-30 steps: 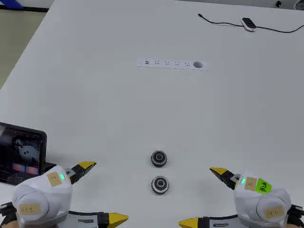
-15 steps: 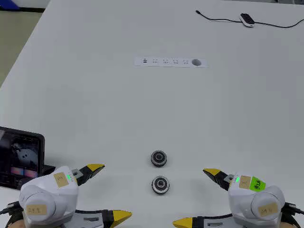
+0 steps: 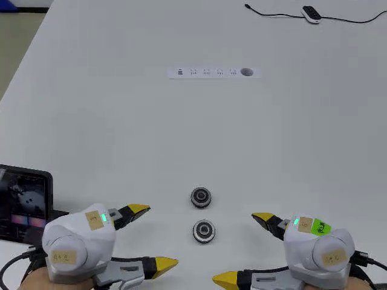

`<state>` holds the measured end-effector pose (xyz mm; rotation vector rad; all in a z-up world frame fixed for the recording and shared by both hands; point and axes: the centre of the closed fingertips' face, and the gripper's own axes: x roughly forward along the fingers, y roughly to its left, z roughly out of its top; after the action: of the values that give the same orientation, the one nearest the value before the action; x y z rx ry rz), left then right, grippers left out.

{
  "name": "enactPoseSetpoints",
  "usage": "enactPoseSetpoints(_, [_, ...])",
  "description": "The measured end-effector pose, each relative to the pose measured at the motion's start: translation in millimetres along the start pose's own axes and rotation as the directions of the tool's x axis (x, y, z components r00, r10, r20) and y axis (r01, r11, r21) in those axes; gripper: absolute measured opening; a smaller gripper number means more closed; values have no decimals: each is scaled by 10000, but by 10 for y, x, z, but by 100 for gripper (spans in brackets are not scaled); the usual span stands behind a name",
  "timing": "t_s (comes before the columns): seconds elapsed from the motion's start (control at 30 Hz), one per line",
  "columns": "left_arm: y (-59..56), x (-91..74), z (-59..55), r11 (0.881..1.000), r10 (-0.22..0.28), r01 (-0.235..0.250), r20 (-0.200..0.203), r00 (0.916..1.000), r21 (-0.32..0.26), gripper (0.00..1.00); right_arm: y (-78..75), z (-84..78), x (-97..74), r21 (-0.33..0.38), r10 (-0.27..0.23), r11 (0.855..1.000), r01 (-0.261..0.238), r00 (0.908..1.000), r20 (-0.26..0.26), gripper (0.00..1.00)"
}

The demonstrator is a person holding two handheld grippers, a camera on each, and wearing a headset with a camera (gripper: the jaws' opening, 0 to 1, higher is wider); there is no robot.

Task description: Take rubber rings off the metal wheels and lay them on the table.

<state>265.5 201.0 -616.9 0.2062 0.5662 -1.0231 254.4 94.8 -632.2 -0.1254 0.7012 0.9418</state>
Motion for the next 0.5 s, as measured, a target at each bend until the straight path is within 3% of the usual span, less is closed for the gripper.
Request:
enactPoseSetpoints(0.2, [-33, 61, 21, 9991, -229, 234, -148, 9996, 346, 54, 37, 12, 49, 285, 155, 9995, -154, 9999, -28, 86])
enactPoseSetpoints(0.5, [-104, 157, 12, 9960, -581, 610, -459, 9973, 653, 46, 76, 36, 101, 1108, 322, 9933, -326, 9995, 57, 80])
